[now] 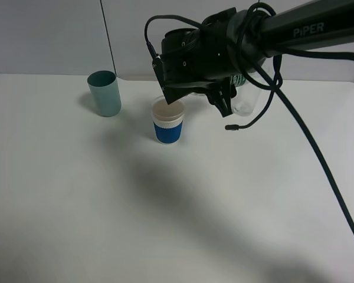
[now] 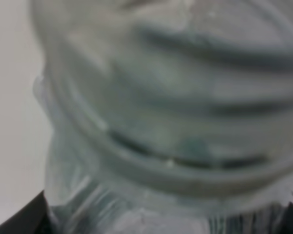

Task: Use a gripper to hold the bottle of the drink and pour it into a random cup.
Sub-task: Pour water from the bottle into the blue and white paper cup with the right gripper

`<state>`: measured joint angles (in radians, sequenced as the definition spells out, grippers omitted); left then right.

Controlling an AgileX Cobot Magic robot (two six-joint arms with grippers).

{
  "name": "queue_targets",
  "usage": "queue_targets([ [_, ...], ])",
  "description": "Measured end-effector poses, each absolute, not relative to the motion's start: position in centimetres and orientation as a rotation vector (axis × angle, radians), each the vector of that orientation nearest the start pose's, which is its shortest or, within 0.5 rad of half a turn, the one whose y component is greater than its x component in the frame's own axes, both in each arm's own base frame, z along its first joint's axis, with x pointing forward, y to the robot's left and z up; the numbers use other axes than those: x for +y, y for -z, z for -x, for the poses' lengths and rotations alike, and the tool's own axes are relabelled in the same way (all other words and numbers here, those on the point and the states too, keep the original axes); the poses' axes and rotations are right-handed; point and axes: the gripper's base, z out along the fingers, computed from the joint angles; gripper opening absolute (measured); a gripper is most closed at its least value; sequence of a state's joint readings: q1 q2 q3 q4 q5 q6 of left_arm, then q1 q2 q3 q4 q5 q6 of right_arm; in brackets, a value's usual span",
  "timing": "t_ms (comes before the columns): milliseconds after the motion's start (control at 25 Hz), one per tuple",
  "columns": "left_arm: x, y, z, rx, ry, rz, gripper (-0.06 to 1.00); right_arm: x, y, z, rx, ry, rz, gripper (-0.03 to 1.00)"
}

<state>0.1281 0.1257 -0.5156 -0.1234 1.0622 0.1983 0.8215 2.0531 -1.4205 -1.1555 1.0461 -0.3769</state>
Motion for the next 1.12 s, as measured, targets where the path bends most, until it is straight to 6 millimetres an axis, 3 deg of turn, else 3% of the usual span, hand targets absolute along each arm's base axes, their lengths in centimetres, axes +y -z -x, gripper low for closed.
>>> queue_targets([
  [1120,-0.81,-28.16,-1.40,2.148,-0.039,-0.073,0.99,25.13,-19.79,-33.66,1.526,1.461,2.092,0.58],
])
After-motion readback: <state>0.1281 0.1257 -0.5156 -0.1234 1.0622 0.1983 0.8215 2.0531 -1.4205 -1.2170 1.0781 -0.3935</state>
